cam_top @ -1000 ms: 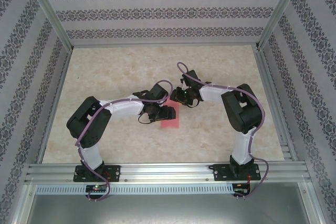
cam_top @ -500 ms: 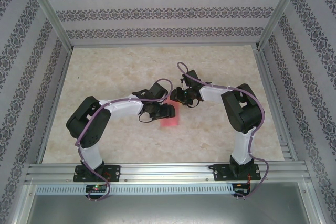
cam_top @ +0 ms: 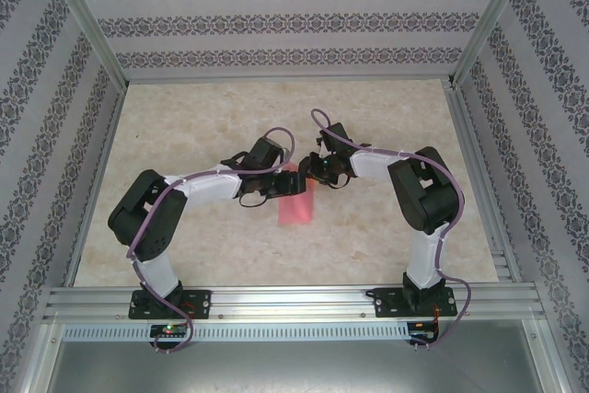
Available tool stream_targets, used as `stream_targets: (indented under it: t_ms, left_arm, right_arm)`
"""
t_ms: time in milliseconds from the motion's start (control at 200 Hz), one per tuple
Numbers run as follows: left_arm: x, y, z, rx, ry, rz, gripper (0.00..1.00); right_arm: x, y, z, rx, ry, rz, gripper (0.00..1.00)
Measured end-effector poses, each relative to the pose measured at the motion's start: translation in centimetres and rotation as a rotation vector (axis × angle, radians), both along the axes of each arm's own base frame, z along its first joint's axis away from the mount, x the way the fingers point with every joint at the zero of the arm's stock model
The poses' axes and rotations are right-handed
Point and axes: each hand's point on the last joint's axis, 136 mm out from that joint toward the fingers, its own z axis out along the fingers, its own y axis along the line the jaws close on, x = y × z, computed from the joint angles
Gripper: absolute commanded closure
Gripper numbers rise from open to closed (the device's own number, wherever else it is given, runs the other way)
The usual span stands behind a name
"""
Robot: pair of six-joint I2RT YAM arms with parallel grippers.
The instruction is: Fold a paper plane with a square sheet of paper (pick it up from the middle)
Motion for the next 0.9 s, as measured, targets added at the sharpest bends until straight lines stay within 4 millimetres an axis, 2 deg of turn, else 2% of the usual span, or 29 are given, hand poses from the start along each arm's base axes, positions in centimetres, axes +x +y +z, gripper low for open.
stream_targets:
  t_ms: [185,400,659,744,899]
  left_arm:
    - [1.0,0.1,-0.7,-0.002,-0.02,-0.023,0.36]
    - [0.6,-0.3,-0.8,-0.037,-0.002,-0.049,0.38]
    - [-3.2,0.6,-3.0,-0.056,0.099,-0.102,0.49]
    - [-4.2,0.8,-2.5,-0.062,0.107,-0.116,0.54]
    - [-5.4,0.5,-0.4,-0.099,0.081,-0.152,0.57]
  right_arm:
    - [0.0,0.0,0.0,-0.001,-0.001,0.001,0.62]
    - [0.0,-0.1,0.0,0.005,0.002,0.001,0.62]
    - [0.1,-0.1,0.0,0.004,0.003,0.0,0.62]
    - [0.1,-0.1,0.0,0.005,0.003,0.0,0.62]
    - [0.1,-0.1,0.0,0.005,0.003,0.0,0.62]
